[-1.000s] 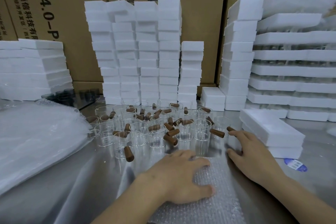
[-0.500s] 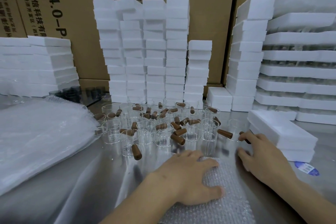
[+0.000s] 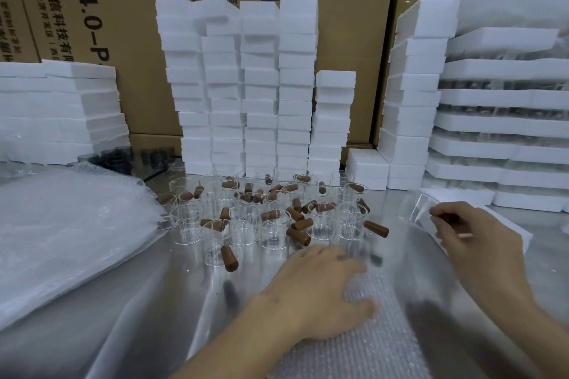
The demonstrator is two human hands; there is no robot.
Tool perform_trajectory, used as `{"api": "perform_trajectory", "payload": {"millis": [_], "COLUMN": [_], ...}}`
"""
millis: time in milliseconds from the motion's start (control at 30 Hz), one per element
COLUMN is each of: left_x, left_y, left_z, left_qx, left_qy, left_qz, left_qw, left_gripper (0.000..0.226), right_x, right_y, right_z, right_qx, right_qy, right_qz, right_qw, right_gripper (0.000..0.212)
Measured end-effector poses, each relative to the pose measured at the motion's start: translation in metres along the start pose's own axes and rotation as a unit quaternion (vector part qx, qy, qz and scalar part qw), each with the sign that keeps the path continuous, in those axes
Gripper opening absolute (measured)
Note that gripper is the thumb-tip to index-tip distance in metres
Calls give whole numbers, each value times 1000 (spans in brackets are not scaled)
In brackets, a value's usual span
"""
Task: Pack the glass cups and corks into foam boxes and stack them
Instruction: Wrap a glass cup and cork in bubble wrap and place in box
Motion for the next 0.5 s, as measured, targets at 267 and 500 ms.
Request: {"api": "perform_trajectory", "payload": {"millis": [267,500], "left_x": [-8,-2], "left_y": [-16,-28], "left_z": [0,5], "left_qx": [379,345], "left_qy": [-55,11], "left_qz": [265,402], "left_qw": [885,848], "left_gripper": [88,60], "right_x": [17,28], "right_y": [-10,-11], "right_z": [-52,-73], "right_qx": [-17,-27], "right_qy": [-267,-312], "right_qz": [57,60], "right_qw": [962,948], "right_gripper": [18,16]}}
Point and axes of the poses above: each hand's wrist, its own x-axis away from the middle knuckle, its own y-axis out of the palm, z = x × y, the point moved 2 cm from there along -x, towards the middle knuckle, and after that the axes turned 1 degree about x, right-handed, at the moved point
